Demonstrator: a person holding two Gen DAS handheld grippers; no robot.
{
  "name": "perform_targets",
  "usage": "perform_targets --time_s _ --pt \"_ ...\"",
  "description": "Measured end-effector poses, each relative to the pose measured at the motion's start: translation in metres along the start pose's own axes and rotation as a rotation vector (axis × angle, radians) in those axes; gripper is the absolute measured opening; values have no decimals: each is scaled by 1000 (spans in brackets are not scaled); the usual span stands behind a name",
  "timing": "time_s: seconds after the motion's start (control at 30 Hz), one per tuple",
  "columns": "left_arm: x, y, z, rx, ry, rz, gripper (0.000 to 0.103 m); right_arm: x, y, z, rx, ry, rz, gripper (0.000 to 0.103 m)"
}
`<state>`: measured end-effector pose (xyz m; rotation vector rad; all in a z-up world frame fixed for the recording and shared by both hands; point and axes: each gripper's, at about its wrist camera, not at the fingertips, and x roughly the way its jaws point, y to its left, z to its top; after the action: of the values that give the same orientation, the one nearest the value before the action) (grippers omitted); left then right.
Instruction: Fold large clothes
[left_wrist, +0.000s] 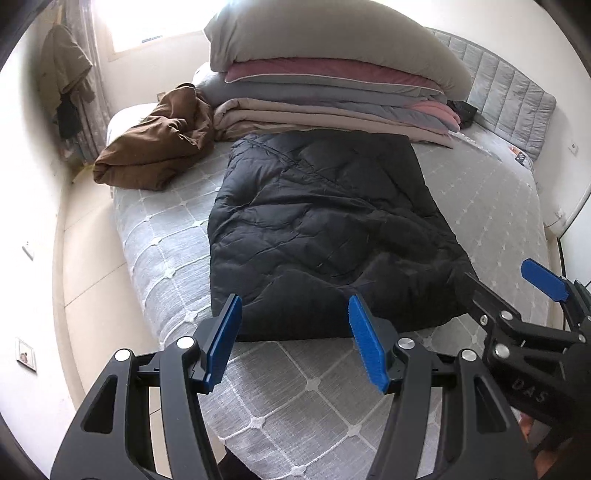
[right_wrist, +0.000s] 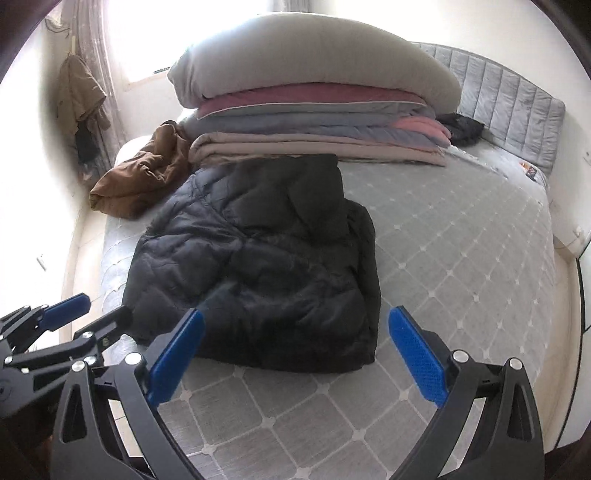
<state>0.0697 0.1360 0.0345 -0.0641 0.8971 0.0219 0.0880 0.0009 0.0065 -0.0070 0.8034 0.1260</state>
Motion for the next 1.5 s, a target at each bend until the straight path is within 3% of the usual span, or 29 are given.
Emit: perform_targets --time_s 0.33,1.5 --pt "-11 -2 -1 3 -40 28 57 -13 -6 1 11 -17 -16 96" --pt "-11 -2 -2 8 -41 31 57 -14 -11 0 18 -14 -17 96"
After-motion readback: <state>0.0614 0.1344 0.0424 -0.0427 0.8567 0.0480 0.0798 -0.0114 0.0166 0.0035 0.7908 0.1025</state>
